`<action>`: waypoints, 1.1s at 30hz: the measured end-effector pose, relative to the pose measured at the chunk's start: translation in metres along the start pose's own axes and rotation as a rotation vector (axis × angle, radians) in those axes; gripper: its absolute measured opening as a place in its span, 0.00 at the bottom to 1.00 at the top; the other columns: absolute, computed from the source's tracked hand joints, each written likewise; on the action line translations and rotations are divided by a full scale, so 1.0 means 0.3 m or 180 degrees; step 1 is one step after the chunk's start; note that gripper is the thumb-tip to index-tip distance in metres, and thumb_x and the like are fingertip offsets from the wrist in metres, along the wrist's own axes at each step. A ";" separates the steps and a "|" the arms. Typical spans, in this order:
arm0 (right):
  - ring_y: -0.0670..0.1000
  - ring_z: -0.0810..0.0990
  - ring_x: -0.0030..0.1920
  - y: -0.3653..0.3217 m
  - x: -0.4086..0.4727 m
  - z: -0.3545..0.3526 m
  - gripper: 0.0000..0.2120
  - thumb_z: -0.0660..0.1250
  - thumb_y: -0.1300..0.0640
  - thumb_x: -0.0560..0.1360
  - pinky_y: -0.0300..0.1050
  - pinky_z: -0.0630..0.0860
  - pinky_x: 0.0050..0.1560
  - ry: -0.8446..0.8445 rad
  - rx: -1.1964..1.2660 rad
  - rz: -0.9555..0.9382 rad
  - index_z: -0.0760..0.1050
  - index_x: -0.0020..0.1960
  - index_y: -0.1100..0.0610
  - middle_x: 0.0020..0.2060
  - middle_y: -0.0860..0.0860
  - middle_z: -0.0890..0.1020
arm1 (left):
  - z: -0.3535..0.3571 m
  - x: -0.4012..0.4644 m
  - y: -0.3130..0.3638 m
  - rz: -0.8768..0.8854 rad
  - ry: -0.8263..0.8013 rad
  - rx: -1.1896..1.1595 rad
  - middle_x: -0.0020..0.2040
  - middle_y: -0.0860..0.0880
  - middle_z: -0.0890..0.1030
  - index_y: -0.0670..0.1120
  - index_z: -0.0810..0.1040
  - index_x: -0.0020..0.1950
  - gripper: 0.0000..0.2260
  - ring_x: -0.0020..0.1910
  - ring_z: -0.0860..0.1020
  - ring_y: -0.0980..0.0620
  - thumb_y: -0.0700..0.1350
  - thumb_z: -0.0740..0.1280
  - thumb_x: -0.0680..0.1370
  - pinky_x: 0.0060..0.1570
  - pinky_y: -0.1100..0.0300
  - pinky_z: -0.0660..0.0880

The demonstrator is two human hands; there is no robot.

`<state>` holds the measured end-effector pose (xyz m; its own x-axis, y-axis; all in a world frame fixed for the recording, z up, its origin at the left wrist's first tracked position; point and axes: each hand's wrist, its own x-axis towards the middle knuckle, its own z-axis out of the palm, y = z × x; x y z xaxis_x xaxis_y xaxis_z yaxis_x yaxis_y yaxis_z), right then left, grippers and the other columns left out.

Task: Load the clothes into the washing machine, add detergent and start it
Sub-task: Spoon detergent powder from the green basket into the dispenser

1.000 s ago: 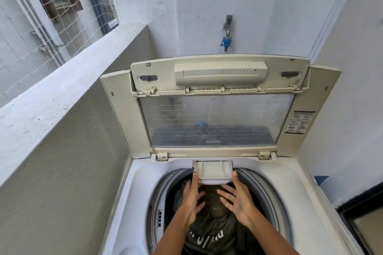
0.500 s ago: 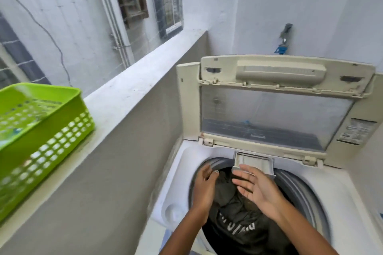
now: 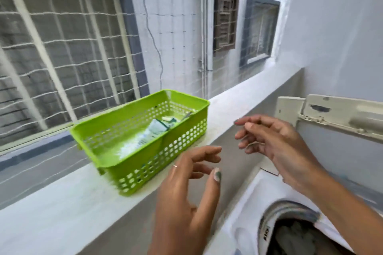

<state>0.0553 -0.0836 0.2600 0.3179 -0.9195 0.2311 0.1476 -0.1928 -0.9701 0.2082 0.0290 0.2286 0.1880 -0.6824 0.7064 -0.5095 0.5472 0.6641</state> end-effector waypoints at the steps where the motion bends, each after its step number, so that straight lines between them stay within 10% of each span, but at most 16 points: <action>1: 0.48 0.78 0.32 -0.028 0.013 0.033 0.09 0.60 0.65 0.77 0.35 0.74 0.31 -0.0116 -0.0143 -0.0144 0.79 0.49 0.62 0.35 0.54 0.82 | -0.047 0.001 0.028 0.0166 0.0074 0.0110 0.48 0.59 0.81 0.58 0.76 0.56 0.11 0.45 0.81 0.58 0.49 0.63 0.75 0.45 0.65 0.76; 7: 0.51 0.77 0.29 -0.091 0.122 0.172 0.04 0.65 0.60 0.76 0.42 0.73 0.26 -0.0416 -0.1351 -0.0695 0.79 0.46 0.59 0.32 0.53 0.79 | -0.257 0.069 0.072 0.0662 0.0146 0.1160 0.47 0.61 0.79 0.55 0.78 0.50 0.06 0.50 0.78 0.58 0.48 0.62 0.77 0.50 0.64 0.71; 20: 0.49 0.74 0.26 0.006 0.232 0.262 0.07 0.68 0.54 0.74 0.41 0.70 0.26 -0.0198 -0.1751 -0.0369 0.77 0.47 0.58 0.32 0.53 0.77 | -0.316 0.311 -0.170 -0.1079 -0.1399 0.1760 0.64 0.57 0.77 0.55 0.74 0.65 0.18 0.58 0.77 0.57 0.59 0.61 0.78 0.61 0.52 0.73; 24: 0.52 0.74 0.38 -0.010 0.264 0.255 0.10 0.68 0.48 0.73 0.43 0.66 0.40 -0.0039 -0.2934 -0.0498 0.79 0.44 0.56 0.33 0.49 0.75 | -0.318 0.306 -0.188 -0.1098 -0.1293 0.1634 0.58 0.59 0.80 0.58 0.77 0.62 0.13 0.54 0.79 0.59 0.55 0.62 0.79 0.58 0.51 0.75; 29: 0.47 0.70 0.30 -0.041 0.288 0.272 0.12 0.68 0.49 0.74 0.39 0.63 0.28 -0.0400 -0.3241 -0.0336 0.79 0.42 0.58 0.27 0.47 0.71 | -0.314 0.307 -0.201 -0.1216 -0.1197 0.1551 0.54 0.58 0.83 0.59 0.80 0.56 0.09 0.53 0.80 0.60 0.51 0.66 0.78 0.58 0.52 0.76; 33: 0.50 0.76 0.38 -0.057 0.349 0.275 0.18 0.67 0.45 0.73 0.42 0.71 0.36 -0.0618 -0.3819 -0.0090 0.79 0.43 0.62 0.44 0.58 0.77 | -0.313 0.305 -0.209 -0.1273 -0.1132 0.1471 0.52 0.60 0.83 0.61 0.80 0.56 0.09 0.52 0.80 0.62 0.51 0.67 0.77 0.57 0.52 0.77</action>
<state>0.1633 -0.1483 0.3070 0.4787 -0.8631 0.1608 -0.7709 -0.5008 -0.3935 0.3362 -0.0222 0.2745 0.1895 -0.9482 0.2549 -0.7778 0.0135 0.6284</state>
